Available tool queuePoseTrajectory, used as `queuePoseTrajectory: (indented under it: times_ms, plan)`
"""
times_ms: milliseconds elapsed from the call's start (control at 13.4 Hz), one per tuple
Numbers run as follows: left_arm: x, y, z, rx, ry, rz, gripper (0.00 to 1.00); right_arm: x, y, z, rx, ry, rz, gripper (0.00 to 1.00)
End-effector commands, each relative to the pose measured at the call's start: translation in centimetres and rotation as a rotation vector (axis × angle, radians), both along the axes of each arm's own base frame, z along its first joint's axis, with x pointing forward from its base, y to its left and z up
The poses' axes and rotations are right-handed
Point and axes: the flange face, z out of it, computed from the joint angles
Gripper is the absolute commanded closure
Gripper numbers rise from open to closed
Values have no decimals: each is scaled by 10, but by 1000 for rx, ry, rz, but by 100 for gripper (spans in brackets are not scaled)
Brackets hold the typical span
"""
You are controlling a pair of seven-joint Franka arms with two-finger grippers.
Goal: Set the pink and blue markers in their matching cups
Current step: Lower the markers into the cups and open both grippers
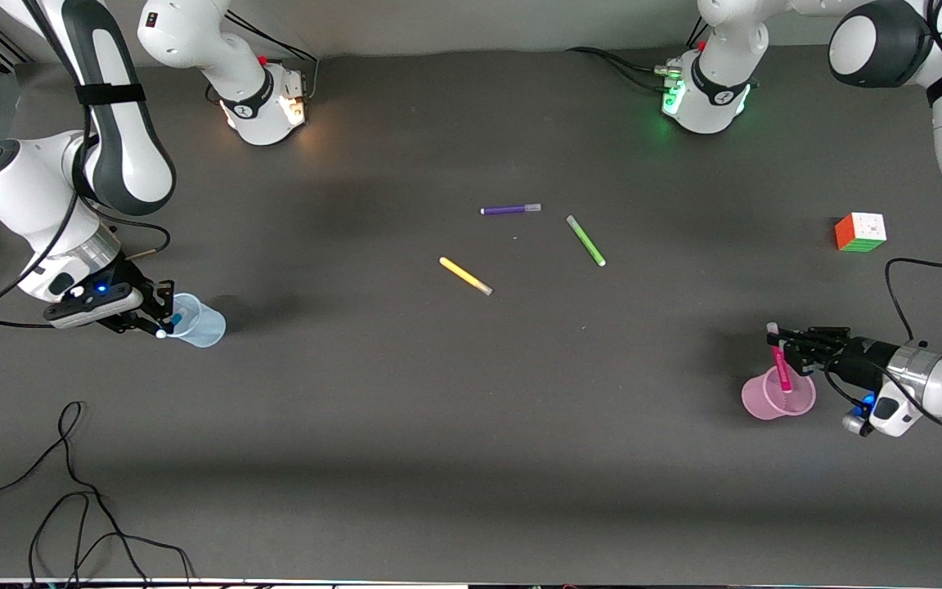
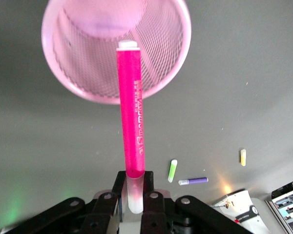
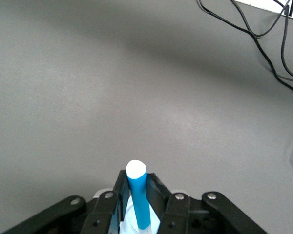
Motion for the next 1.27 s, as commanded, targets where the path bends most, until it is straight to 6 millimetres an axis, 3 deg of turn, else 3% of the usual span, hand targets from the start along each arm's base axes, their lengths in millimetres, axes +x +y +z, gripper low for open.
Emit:
queuePoseTrajectory:
  times_ms: [0, 149, 223, 298, 521, 670, 745, 819, 968, 1043, 1191]
  plan:
    - [1, 4, -7, -53, -56, -45, 93, -8, -6, -8, -8, -21, 8, 100]
    - [3, 6, -9, -59, -85, -65, 40, -19, -11, -20, -24, -32, -13, 100]
    - [4, 6, -8, -55, -90, -67, 1, -20, -10, -21, -25, -31, -14, 54]
    - [5, 6, -5, -50, -95, -71, 0, -19, -11, -20, -23, -32, -17, 1]
    - [5, 0, 4, -37, -98, -88, 0, -15, -5, -16, -3, -24, -18, 0]
    - [7, -1, 37, 16, -123, -121, 0, 2, 1, 5, 61, 31, -1, 0]
    - [7, -11, 65, 93, -151, -172, 0, 16, 8, 24, 90, 77, -5, 0]
    - [5, -38, 104, 176, -200, -238, 0, 30, 19, 44, 88, 121, -15, 0]
    - [-14, -67, 160, 313, -289, -317, 0, 51, 47, 90, 88, 225, -42, 0]
    - [-30, -82, 182, 359, -330, -346, 0, 58, 62, 126, 58, 274, -61, 0]
    - [-64, -93, 218, 416, -371, -327, 0, 57, 95, 204, 5, 359, -171, 0]
